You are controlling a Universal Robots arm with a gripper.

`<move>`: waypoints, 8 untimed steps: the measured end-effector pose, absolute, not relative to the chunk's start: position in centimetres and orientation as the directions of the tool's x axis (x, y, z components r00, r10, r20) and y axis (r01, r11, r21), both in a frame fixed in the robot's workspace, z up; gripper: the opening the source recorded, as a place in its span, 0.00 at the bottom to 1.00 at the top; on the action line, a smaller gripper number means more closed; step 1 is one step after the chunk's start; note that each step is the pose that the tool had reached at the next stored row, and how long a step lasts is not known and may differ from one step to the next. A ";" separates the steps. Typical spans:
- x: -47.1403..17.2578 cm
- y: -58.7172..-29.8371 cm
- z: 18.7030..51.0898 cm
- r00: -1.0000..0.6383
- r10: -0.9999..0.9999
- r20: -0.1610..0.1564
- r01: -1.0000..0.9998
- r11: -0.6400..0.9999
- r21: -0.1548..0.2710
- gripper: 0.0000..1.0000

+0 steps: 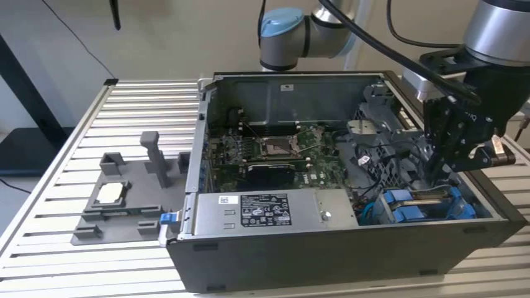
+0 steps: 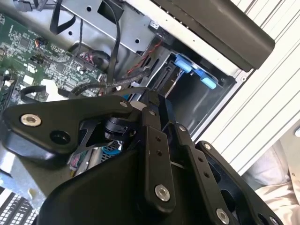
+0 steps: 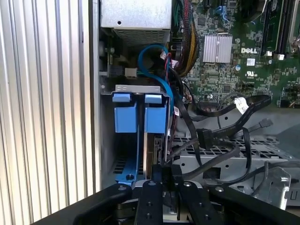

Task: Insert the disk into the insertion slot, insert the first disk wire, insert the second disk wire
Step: 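Insert the first disk wire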

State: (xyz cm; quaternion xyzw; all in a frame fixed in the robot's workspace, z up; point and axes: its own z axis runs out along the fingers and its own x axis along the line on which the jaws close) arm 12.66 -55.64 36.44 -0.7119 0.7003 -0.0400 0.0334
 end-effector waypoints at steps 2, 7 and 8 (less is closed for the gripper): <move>12.9 -55.7 36.4 0.015 -1.000 0.010 -0.995 -0.016 -0.099 0.19; 13.4 -55.8 36.1 0.015 -1.000 0.009 -0.996 -0.015 -0.084 0.19; 13.5 -55.8 36.0 0.015 -1.000 0.009 -0.996 -0.015 -0.083 0.19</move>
